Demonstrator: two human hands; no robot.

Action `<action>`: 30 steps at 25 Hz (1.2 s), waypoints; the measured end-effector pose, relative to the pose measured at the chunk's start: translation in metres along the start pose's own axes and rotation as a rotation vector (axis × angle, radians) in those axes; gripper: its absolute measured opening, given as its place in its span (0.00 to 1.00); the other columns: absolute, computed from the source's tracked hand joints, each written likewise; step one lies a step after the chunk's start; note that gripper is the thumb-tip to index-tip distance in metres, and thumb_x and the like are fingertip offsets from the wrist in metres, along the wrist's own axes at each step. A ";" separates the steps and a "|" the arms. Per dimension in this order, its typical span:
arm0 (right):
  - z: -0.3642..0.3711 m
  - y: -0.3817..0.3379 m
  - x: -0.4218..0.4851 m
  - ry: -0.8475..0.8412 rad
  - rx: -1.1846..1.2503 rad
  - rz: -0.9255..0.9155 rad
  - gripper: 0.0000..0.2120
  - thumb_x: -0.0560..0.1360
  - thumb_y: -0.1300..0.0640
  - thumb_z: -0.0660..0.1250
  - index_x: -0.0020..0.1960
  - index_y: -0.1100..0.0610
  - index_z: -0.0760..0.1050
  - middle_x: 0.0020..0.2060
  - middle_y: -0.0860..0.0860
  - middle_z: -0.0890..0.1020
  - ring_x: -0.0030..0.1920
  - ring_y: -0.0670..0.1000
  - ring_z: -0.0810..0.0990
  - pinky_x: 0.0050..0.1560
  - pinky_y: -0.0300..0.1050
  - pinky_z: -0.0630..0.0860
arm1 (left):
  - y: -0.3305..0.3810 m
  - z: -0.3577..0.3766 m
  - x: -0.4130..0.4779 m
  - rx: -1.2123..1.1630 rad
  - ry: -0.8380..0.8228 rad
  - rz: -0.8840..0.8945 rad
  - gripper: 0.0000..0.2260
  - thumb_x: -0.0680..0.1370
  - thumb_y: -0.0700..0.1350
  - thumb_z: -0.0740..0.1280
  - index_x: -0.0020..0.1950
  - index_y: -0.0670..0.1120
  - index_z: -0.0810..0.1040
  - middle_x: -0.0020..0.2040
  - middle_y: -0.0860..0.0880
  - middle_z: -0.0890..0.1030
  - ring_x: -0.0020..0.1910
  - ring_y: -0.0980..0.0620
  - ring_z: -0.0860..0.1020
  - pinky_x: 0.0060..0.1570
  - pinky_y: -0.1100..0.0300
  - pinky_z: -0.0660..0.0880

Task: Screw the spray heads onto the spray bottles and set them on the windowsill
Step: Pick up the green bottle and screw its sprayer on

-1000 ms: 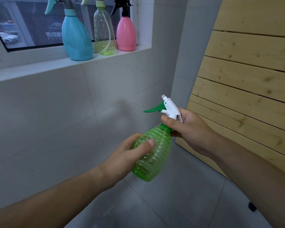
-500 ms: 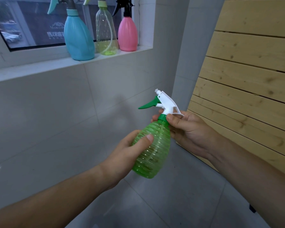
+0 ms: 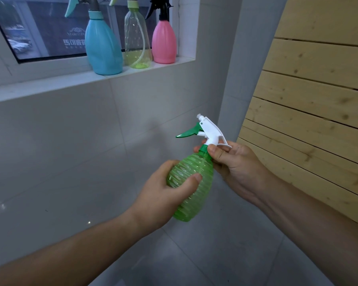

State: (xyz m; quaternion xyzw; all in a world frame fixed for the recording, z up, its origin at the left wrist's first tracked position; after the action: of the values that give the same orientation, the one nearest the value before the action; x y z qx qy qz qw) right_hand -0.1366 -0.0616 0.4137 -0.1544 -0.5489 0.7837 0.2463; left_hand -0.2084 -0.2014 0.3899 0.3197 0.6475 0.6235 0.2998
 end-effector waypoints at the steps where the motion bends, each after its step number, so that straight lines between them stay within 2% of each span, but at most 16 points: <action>1: 0.000 0.001 -0.001 0.000 -0.001 0.006 0.09 0.71 0.62 0.68 0.50 0.65 0.80 0.45 0.60 0.85 0.44 0.53 0.84 0.50 0.44 0.81 | -0.001 -0.001 0.000 -0.001 -0.002 -0.009 0.16 0.69 0.54 0.75 0.53 0.48 0.81 0.37 0.52 0.85 0.35 0.56 0.84 0.35 0.62 0.80; 4: 0.002 0.004 -0.002 -0.002 -0.004 0.038 0.08 0.76 0.62 0.66 0.53 0.65 0.79 0.50 0.61 0.84 0.47 0.54 0.84 0.50 0.44 0.81 | -0.004 -0.001 0.002 -0.038 -0.050 -0.061 0.19 0.71 0.57 0.74 0.56 0.47 0.81 0.44 0.48 0.87 0.41 0.53 0.86 0.40 0.61 0.82; 6: 0.002 0.002 -0.002 0.000 -0.020 0.047 0.15 0.73 0.56 0.69 0.55 0.63 0.78 0.51 0.59 0.85 0.49 0.54 0.84 0.50 0.46 0.80 | -0.002 0.000 0.004 -0.064 -0.078 -0.063 0.20 0.72 0.57 0.71 0.58 0.48 0.81 0.49 0.46 0.87 0.46 0.51 0.86 0.44 0.58 0.83; 9: 0.003 0.000 -0.005 0.026 -0.150 0.034 0.21 0.67 0.49 0.72 0.55 0.60 0.79 0.48 0.54 0.86 0.49 0.52 0.84 0.53 0.50 0.79 | 0.005 -0.009 0.008 -0.127 -0.027 -0.026 0.19 0.74 0.58 0.66 0.59 0.48 0.80 0.48 0.51 0.85 0.47 0.54 0.83 0.50 0.55 0.80; 11: 0.010 0.001 -0.008 0.020 -0.305 0.016 0.21 0.67 0.49 0.72 0.58 0.56 0.78 0.49 0.51 0.87 0.50 0.49 0.84 0.57 0.54 0.79 | 0.010 -0.020 0.014 -0.166 0.030 0.001 0.14 0.78 0.54 0.65 0.59 0.48 0.79 0.49 0.50 0.84 0.48 0.53 0.82 0.55 0.49 0.78; 13: 0.030 0.002 -0.009 -0.048 -0.409 -0.012 0.19 0.72 0.54 0.71 0.62 0.50 0.76 0.50 0.49 0.87 0.50 0.47 0.85 0.56 0.50 0.78 | 0.017 -0.035 0.019 -0.209 0.083 0.031 0.11 0.80 0.50 0.65 0.61 0.49 0.78 0.51 0.48 0.83 0.50 0.50 0.81 0.57 0.44 0.77; 14: 0.045 -0.001 -0.008 -0.090 -0.424 -0.033 0.20 0.74 0.56 0.70 0.65 0.48 0.74 0.51 0.50 0.86 0.51 0.48 0.85 0.55 0.48 0.79 | 0.023 -0.044 0.021 -0.216 0.102 0.054 0.12 0.79 0.49 0.66 0.61 0.49 0.77 0.53 0.47 0.84 0.52 0.49 0.81 0.56 0.45 0.77; 16: 0.073 -0.013 0.003 -0.146 -0.406 -0.097 0.22 0.75 0.59 0.69 0.68 0.46 0.71 0.55 0.53 0.85 0.53 0.52 0.85 0.54 0.45 0.81 | 0.042 -0.063 0.024 -0.198 0.114 0.123 0.12 0.80 0.45 0.68 0.64 0.49 0.77 0.57 0.45 0.84 0.54 0.48 0.82 0.53 0.52 0.79; 18: 0.099 -0.031 0.022 -0.175 -0.439 -0.178 0.22 0.76 0.59 0.69 0.66 0.43 0.72 0.54 0.53 0.84 0.53 0.54 0.85 0.53 0.45 0.81 | 0.065 -0.087 0.029 -0.157 0.132 0.179 0.14 0.80 0.41 0.68 0.66 0.46 0.76 0.59 0.44 0.85 0.57 0.48 0.83 0.52 0.58 0.80; 20: 0.134 -0.048 0.049 -0.212 -0.510 -0.245 0.21 0.76 0.57 0.70 0.64 0.40 0.73 0.51 0.52 0.83 0.52 0.56 0.85 0.54 0.47 0.82 | 0.091 -0.124 0.037 -0.139 0.176 0.215 0.16 0.79 0.39 0.68 0.67 0.43 0.75 0.59 0.43 0.85 0.59 0.45 0.84 0.57 0.55 0.81; 23: 0.186 -0.064 0.095 -0.238 -0.502 -0.277 0.22 0.75 0.54 0.70 0.68 0.44 0.72 0.52 0.53 0.83 0.51 0.53 0.85 0.55 0.51 0.82 | 0.131 -0.184 0.051 -0.105 0.256 0.251 0.17 0.78 0.38 0.70 0.67 0.42 0.76 0.58 0.40 0.86 0.55 0.43 0.85 0.56 0.51 0.82; 26: 0.231 -0.071 0.133 -0.213 -0.535 -0.283 0.24 0.76 0.50 0.69 0.70 0.48 0.69 0.55 0.53 0.84 0.52 0.48 0.85 0.58 0.49 0.80 | 0.158 -0.236 0.063 -0.065 0.328 0.258 0.17 0.78 0.38 0.72 0.66 0.44 0.76 0.55 0.41 0.86 0.45 0.49 0.86 0.44 0.60 0.84; 29: 0.273 -0.069 0.155 -0.259 -0.546 -0.289 0.14 0.78 0.52 0.67 0.62 0.46 0.71 0.52 0.51 0.83 0.46 0.44 0.83 0.49 0.38 0.80 | 0.170 -0.277 0.076 0.011 0.410 0.248 0.16 0.77 0.40 0.74 0.64 0.45 0.77 0.52 0.43 0.85 0.40 0.54 0.85 0.39 0.65 0.81; 30: 0.283 -0.068 0.162 -0.256 -0.557 -0.300 0.13 0.78 0.53 0.66 0.61 0.46 0.72 0.51 0.50 0.82 0.44 0.43 0.82 0.47 0.36 0.80 | 0.171 -0.287 0.080 0.046 0.436 0.245 0.16 0.76 0.40 0.74 0.62 0.46 0.78 0.51 0.44 0.85 0.40 0.55 0.85 0.39 0.66 0.81</action>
State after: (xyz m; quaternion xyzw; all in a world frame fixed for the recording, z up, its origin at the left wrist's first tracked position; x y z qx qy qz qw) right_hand -0.4014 -0.1748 0.5811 -0.0334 -0.7849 0.5718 0.2364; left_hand -0.4767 -0.3125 0.5741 0.2606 0.6673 0.6944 0.0680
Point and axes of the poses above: each hand's wrist, its own x-axis towards the middle knuckle, its own z-axis out of the palm, y = z × x, the point moved 9 cm from there along x, towards the middle knuckle
